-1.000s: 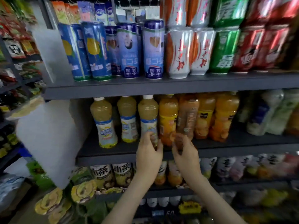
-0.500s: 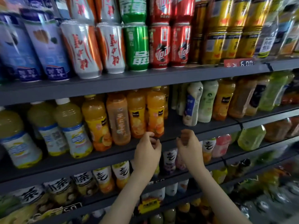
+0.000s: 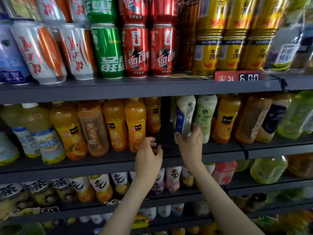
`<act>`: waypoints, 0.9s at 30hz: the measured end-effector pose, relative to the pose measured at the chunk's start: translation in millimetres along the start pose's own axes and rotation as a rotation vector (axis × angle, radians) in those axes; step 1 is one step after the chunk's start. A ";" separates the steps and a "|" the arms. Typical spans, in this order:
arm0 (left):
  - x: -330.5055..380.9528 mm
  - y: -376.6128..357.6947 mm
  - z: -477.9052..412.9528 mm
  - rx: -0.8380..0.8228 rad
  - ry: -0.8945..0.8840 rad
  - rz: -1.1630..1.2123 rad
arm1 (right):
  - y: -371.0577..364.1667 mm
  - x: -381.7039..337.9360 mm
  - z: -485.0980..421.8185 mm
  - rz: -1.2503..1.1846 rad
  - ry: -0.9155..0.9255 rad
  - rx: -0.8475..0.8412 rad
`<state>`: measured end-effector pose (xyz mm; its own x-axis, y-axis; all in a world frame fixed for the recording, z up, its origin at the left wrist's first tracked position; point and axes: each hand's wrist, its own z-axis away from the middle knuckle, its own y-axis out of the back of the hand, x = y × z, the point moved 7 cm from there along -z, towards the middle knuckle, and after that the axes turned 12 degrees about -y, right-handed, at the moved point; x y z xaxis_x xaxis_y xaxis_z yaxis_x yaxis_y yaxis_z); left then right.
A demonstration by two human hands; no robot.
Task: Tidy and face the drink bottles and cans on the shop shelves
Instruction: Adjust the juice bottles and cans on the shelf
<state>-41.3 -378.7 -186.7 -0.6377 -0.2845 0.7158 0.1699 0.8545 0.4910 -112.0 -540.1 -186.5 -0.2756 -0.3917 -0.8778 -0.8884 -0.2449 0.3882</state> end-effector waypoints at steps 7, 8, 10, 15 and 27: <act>5.5 2.3 -5.2 -0.064 -0.057 -0.032 | -12.2 -6.7 -20.6 0.045 -0.100 0.042; 6.3 2.9 -6.2 -0.069 -0.063 -0.029 | -11.6 -6.5 -21.9 0.062 -0.103 0.052; 7.8 4.9 -9.8 -0.069 -0.075 -0.017 | -10.2 -6.1 -22.6 0.094 -0.092 0.063; 14.3 3.3 -15.0 -0.108 -0.120 0.006 | -4.5 -8.3 -22.4 0.079 -0.084 0.010; 45.7 -52.2 -19.1 -0.173 -0.166 0.115 | 82.2 17.8 13.1 -0.220 -0.013 -0.034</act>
<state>-65.0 -444.6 -170.1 -0.7189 -0.1021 0.6876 0.3651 0.7862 0.4985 -194.8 -555.6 -173.8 -0.0819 -0.3138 -0.9459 -0.9147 -0.3531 0.1964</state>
